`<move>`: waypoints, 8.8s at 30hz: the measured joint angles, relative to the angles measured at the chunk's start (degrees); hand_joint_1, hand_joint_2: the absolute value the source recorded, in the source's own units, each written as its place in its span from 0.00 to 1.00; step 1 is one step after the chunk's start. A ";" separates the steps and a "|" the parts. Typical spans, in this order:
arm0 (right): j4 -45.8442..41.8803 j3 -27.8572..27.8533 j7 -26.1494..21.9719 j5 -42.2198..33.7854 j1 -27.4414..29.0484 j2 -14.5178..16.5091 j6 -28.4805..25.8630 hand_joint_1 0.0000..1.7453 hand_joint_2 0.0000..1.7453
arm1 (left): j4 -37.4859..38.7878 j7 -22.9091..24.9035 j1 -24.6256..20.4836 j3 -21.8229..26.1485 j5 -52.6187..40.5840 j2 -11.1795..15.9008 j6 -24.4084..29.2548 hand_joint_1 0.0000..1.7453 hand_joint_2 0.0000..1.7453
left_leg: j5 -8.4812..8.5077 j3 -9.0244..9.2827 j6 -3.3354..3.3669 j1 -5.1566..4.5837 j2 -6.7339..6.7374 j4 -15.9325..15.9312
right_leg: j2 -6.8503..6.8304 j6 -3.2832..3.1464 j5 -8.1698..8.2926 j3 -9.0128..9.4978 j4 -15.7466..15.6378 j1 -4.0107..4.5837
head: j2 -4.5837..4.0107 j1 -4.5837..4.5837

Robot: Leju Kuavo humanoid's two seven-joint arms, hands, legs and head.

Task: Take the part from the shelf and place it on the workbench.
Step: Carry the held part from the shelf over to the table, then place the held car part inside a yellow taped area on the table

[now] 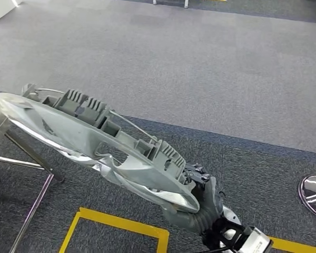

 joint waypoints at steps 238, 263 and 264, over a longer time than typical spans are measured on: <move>0.73 -1.78 0.83 -2.74 0.23 0.17 -5.78 1.00 1.00 | 16.59 -5.95 -9.20 10.94 -7.27 2.73 6.01 0.00 1.00 | -1.06 0.52 0.56 0.38 6.39 -0.33 | -4.51 2.88 -9.02 -5.46 13.95 -0.71 | -0.01 0.75; 9.51 -1.72 10.94 19.55 -12.77 -0.72 -16.33 1.00 1.00 | 21.10 -6.34 -12.19 10.19 -7.18 4.70 7.69 0.00 1.00 | 1.26 -2.36 -2.10 0.40 6.18 0.47 | -4.24 0.68 -2.84 2.31 -0.50 -0.42 | -0.01 0.32; 10.99 -1.52 12.03 21.91 -13.97 -1.12 -17.23 1.00 1.00 | 21.44 -6.34 -12.18 10.02 -7.06 4.87 7.73 0.00 1.00 | 1.22 -2.36 -2.08 0.34 6.15 0.47 | -4.29 0.47 -2.76 2.39 -0.71 -0.44 | -0.01 0.34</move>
